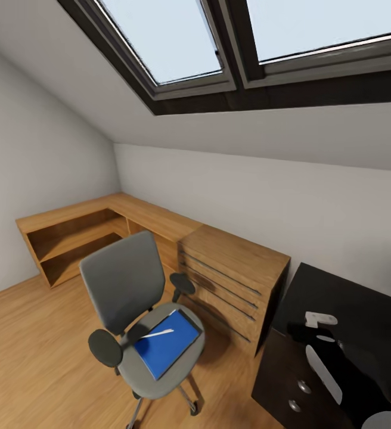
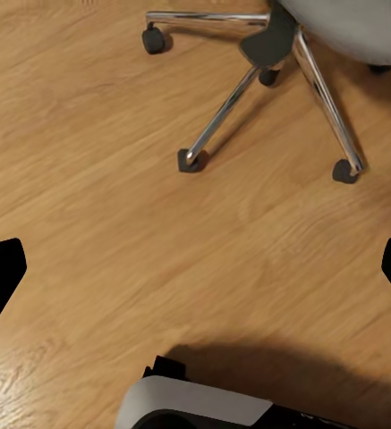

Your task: In the bedroom, organize the workspace by keeping the computer under the desk, ensuring the monitor is on the desk, placing the keyboard on the desk next to the monitor, placing the mouse on the desk next to the keyboard, moving the folder from the swivel chair onto the desk next to the mouse, stacking the notebook on top of the folder with the pen on top of the notebook, and positioning the swivel chair next to the desk.

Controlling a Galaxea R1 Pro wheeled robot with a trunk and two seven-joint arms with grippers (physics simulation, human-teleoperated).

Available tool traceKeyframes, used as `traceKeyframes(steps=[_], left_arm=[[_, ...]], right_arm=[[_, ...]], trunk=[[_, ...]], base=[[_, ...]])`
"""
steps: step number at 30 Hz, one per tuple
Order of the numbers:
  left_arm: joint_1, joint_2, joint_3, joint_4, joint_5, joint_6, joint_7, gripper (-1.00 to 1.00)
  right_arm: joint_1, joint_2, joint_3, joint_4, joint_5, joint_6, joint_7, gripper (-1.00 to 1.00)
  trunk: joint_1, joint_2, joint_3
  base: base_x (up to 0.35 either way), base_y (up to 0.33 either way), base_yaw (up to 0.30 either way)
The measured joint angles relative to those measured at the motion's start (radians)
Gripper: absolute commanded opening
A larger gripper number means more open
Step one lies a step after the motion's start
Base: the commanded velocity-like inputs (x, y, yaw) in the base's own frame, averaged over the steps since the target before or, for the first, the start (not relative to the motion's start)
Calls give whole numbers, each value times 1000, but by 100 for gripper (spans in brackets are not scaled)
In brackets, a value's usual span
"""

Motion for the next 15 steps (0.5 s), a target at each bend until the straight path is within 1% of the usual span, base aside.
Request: traceKeyframes(steps=[1, 2, 3, 4, 6, 7, 8, 10, 15], left_arm=[[0, 0, 0, 0, 0, 0, 0, 100], [0, 0, 0, 0, 0, 0, 0, 100], [1, 1, -4, 6, 6, -6, 5, 100], [1, -2, -3, 11, 8, -11, 7, 100], [0, -3, -2, 23, 7, -23, 7, 100], [0, -3, -2, 28, 7, -28, 7, 100], [0, -3, -2, 34, 7, -34, 7, 100], [0, -5, -2, 45, 5, -45, 8, 100], [0, -6, -2, 73, 2, -20, 8, 100]], right_arm=[[0, 0, 0, 0, 0, 0, 0, 100], [0, 0, 0, 1, 0, 0, 0, 100], [3, 5, -6, 6, 3, 6, 6, 100], [3, 11, -6, 12, 2, 11, 12, 100], [3, 22, -4, 23, 3, 22, 23, 100], [3, 28, -4, 29, 2, 24, 28, 100], [3, 31, -4, 35, 3, 24, 34, 100], [2, 32, -1, 44, 3, 13, 24, 100], [2, 39, 3, 16, 2, -4, 9, 100]], trunk=[[0, 0, 0], [0, 0, 0], [5, 1, 0], [6, 1, 0], [-1, 0, 0], [0, 0, 0], [0, 0, 0], [0, 0, 0], [0, 0, 0]], base=[[256, -3, 0], [0, 0, 0], [0, 0, 0], [0, 0, 0], [0, 0, 0], [0, 0, 0], [0, 0, 0], [0, 0, 0], [0, 0, 0]])
